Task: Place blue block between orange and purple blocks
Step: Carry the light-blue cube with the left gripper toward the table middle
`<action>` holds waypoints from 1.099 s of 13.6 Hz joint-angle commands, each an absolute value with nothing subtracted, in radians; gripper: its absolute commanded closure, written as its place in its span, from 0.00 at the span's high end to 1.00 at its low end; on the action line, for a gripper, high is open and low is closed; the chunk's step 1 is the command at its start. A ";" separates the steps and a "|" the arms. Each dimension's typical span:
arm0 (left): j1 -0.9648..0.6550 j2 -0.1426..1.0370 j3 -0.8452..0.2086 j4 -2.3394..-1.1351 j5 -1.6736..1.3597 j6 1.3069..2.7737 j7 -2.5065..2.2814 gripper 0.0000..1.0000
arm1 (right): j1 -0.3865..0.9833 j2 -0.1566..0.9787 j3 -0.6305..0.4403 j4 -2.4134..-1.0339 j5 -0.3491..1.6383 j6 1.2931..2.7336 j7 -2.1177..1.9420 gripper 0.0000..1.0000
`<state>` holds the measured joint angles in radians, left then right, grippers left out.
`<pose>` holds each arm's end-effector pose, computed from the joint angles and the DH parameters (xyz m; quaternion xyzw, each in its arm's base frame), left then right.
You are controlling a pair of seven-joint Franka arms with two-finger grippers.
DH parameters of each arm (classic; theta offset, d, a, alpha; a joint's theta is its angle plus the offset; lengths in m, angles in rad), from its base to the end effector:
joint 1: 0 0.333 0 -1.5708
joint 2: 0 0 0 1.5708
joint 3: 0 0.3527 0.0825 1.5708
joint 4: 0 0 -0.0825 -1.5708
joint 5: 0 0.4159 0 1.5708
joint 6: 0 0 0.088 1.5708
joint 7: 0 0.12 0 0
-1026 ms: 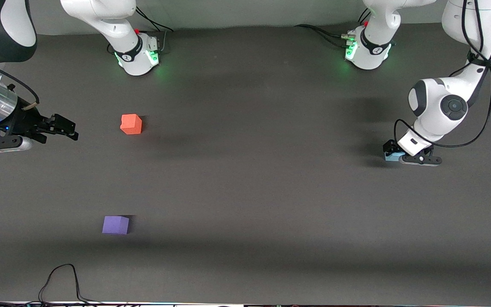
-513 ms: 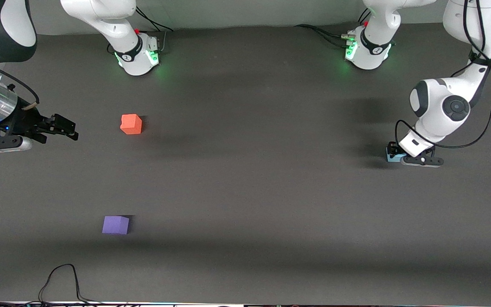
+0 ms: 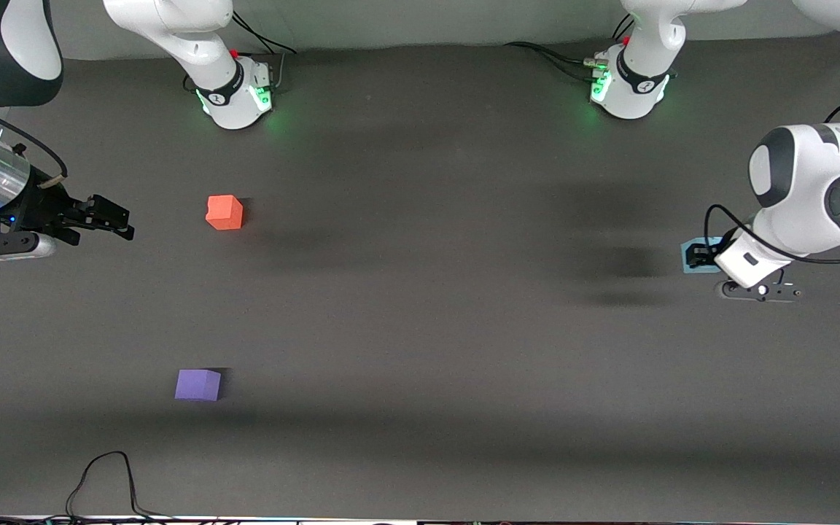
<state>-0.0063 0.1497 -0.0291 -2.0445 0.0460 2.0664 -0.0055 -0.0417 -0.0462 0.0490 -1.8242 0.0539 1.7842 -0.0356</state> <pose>0.5918 -0.0177 0.3635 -0.9974 0.0271 0.0634 0.0186 0.5788 0.0100 0.5650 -0.9996 -0.0158 -0.0034 0.0252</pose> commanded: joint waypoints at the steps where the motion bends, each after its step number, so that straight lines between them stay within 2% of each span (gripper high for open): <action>1: -0.136 0.189 -0.076 -1.913 0.028 1.979 -0.257 0.27 | -0.037 -0.048 0.046 -1.821 0.038 1.775 -0.054 1.00; 5: -0.397 0.351 -0.106 -1.708 0.026 1.997 -0.640 0.27 | -0.037 -0.048 0.048 -1.819 0.038 1.775 -0.054 1.00; 8: -0.590 0.568 -0.106 -1.458 0.041 2.009 -0.889 0.27 | -0.035 -0.048 0.048 -1.819 0.038 1.775 -0.052 1.00; 9: -0.642 0.619 -0.104 -1.415 0.040 2.016 -0.932 0.27 | -0.035 -0.048 0.048 -1.819 0.038 1.775 -0.052 1.00; 15: -0.825 0.813 -0.095 -1.379 0.149 2.218 -1.098 0.28 | -0.035 -0.049 0.048 -1.821 0.038 1.773 -0.051 1.00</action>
<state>-0.7804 0.7582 -0.1188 -1.4258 0.1168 2.2012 -1.0597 -0.0401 -0.0458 0.0495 -1.8247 0.0539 1.7841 -0.0357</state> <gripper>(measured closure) 0.441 0.000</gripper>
